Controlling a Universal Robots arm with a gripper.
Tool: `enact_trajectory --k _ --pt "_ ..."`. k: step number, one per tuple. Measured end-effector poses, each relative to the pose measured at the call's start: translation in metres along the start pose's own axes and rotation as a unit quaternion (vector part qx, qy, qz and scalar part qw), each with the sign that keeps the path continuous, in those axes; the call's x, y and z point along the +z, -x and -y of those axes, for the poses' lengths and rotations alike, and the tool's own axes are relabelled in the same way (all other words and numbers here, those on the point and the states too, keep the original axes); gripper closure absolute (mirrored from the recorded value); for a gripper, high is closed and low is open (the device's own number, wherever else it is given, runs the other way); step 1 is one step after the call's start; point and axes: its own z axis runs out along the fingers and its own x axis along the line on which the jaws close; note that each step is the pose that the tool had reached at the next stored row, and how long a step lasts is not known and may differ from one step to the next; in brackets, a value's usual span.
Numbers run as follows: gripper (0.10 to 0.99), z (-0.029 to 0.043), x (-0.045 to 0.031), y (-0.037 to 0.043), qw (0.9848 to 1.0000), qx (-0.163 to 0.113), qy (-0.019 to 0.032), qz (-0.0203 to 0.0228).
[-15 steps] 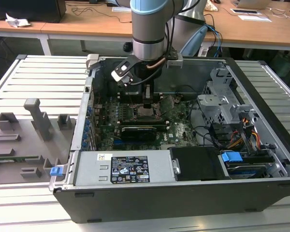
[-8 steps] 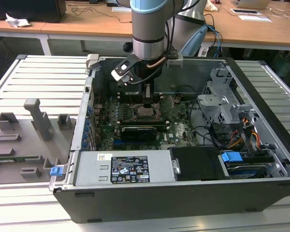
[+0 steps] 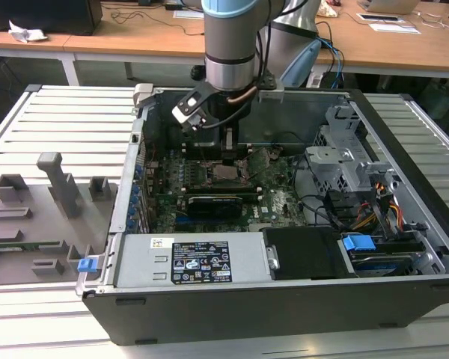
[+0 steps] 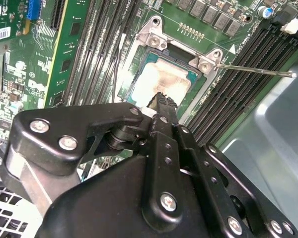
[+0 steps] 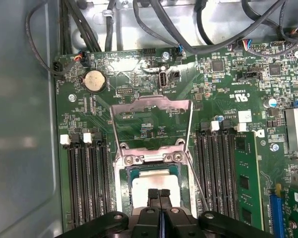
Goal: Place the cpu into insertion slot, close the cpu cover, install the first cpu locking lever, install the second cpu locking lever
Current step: 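Close the cpu cover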
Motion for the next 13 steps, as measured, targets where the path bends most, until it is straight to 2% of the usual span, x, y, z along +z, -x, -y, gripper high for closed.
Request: enact_trajectory --k 11,13 --pt "0.98 -0.0005 -0.0045 0.002 1.0 0.0 0.0 0.0002" --pt "0.98 -0.0035 -0.0066 0.0026 1.0 0.0 0.0 0.0003"
